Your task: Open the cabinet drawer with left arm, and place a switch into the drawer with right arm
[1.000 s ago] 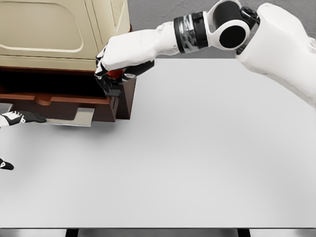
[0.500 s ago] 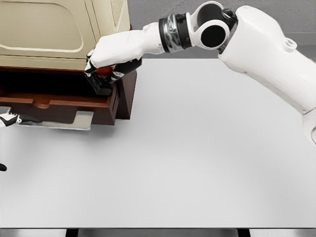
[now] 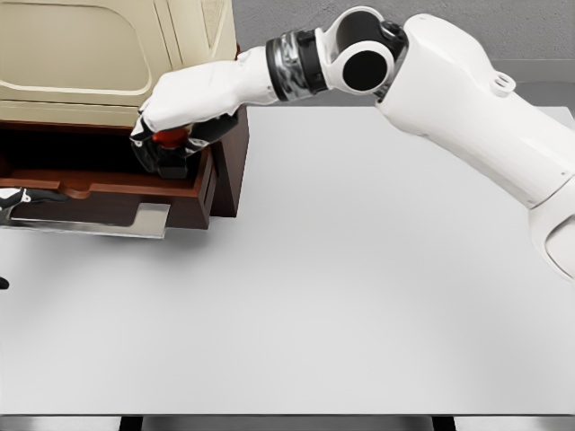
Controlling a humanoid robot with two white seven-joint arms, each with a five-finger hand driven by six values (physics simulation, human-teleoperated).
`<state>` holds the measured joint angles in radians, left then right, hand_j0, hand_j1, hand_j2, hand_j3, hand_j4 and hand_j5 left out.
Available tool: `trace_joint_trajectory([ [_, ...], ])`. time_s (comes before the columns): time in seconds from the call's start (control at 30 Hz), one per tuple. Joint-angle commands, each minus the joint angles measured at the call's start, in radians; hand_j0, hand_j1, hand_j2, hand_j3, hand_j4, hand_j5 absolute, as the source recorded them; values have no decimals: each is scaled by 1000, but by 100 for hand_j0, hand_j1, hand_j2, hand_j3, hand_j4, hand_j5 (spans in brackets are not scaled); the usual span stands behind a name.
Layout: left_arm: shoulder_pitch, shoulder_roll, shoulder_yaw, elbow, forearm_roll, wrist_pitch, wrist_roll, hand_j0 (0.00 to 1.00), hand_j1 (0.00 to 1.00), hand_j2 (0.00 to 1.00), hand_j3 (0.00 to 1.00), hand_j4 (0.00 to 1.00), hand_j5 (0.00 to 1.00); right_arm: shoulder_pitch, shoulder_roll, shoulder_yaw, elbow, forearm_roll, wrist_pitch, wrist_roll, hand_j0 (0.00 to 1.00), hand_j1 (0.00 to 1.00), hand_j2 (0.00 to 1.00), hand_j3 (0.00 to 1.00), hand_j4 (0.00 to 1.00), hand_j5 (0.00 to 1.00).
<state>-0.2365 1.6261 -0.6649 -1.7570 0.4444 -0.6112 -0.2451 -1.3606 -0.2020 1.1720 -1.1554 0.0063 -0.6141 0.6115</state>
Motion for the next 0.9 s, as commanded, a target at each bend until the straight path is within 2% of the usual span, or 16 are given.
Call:
trace_joint_trajectory([
  [0.0,-1,-14,5,-4,5,0,3,100,100,100,100,100,100,0,9,-2,-4,-3,3,-1,63,63,63,63,63,63],
  [0.1,-1,-17,18,-6,0,0,1,100,100,100,100,100,100,5,21,-2,-18,-3,3,-1,65,65,65,65,65,65],
  [0.13,-1,-17,18,-6,-1,0,1,96,96,96,96,96,96,8,24,-3,-35,-3,3,-1,64,64,64,64,64,64],
  [0.17,-1,-17,19,-6,-3,0,1,87,87,87,87,87,87,11,27,-5,-44,-2,3,-1,64,64,64,64,64,64],
  [0.33,-3,-17,19,-6,-3,0,1,78,78,78,78,78,78,17,84,-11,-66,-2,3,-1,62,62,62,62,62,62],
  [0.47,-1,-17,19,-6,-3,0,1,78,78,78,78,78,78,32,142,-5,-78,0,3,-1,61,61,61,61,61,61],
  [0.57,-1,-17,19,-6,-3,0,1,78,78,78,78,78,78,40,150,-5,-118,26,3,-1,62,62,62,62,62,62],
  [0.63,0,-17,27,-6,-3,0,1,78,78,78,78,78,78,38,145,0,-116,26,3,-1,65,65,65,65,65,65],
  [0.73,2,-17,28,-6,-1,0,1,78,78,78,78,78,78,37,92,-6,-142,26,3,-1,65,65,65,65,65,65],
  [0.8,0,-17,30,-6,-3,0,1,78,78,78,78,78,78,28,-34,-9,-216,26,3,-1,66,66,66,66,66,66],
  [0.83,-1,-17,31,-6,-1,0,3,79,79,79,79,79,79,29,-118,-9,-253,26,3,-1,71,71,71,71,71,71],
  [0.87,-3,-17,36,-6,-1,0,3,79,79,79,79,79,79,29,-236,-9,-308,24,3,-1,77,77,77,77,77,77],
])
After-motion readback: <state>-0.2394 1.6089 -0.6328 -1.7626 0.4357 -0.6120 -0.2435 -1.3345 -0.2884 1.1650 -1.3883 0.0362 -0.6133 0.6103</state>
